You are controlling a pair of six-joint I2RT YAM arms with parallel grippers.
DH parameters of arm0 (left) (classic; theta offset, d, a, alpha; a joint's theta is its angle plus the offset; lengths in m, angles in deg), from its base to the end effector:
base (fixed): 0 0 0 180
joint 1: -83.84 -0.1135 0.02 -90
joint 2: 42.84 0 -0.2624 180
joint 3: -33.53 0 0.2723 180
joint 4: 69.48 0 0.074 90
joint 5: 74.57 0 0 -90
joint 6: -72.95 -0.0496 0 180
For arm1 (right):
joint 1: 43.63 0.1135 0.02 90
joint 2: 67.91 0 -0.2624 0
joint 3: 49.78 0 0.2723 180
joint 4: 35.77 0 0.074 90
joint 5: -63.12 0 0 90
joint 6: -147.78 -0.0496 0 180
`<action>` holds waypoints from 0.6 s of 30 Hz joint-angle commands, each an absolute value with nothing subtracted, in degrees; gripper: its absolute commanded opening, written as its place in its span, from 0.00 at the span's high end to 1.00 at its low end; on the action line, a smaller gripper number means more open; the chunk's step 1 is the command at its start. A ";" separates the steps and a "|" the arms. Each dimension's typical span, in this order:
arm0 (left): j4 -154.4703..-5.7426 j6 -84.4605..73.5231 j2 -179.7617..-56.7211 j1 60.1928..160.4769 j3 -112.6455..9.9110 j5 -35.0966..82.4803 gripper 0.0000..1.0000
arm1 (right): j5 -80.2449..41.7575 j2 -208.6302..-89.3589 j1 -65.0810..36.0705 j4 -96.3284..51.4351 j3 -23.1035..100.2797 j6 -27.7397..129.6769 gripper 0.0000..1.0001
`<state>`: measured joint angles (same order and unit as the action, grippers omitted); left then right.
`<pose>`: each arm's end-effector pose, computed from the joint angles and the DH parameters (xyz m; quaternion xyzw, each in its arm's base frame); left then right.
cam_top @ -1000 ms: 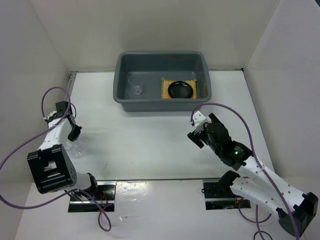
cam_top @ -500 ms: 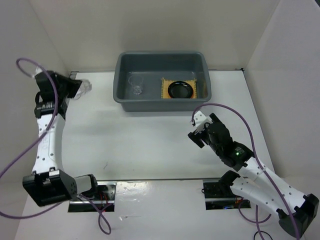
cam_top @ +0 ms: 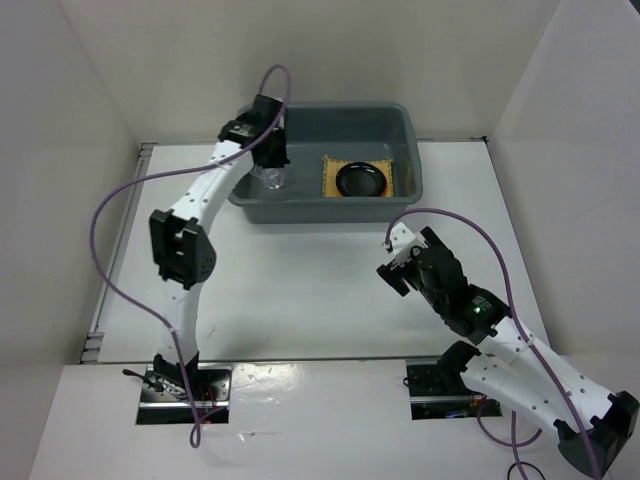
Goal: Place the mixed dishes into the plastic bin
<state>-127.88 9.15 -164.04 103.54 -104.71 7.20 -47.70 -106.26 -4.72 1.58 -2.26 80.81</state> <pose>0.4813 -0.1648 0.3364 -0.0810 0.9058 -0.1000 0.4038 0.1582 0.1051 0.2629 -0.3547 0.7713 -0.0838 0.5218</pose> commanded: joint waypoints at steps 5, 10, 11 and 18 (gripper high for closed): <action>-141.01 2.11 -176.07 107.04 -121.93 -0.83 1.00 | -48.59 -105.00 -4.08 -1.51 -2.77 80.63 0.02; -139.87 2.11 -180.29 107.04 -122.02 -0.83 1.00 | -48.59 -105.00 -4.08 -1.51 -2.77 80.63 0.02; -139.87 2.11 -180.82 107.04 -122.02 -0.83 1.00 | -48.59 -105.00 -4.08 -1.51 -2.77 80.63 0.02; -139.87 2.64 -184.69 107.04 -123.77 -0.21 0.97 | -49.20 -105.53 -4.08 -1.51 -2.77 80.63 0.02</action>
<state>-139.77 3.86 -183.91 107.10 -120.80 0.64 -47.73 -105.65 -4.65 1.51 -2.28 80.81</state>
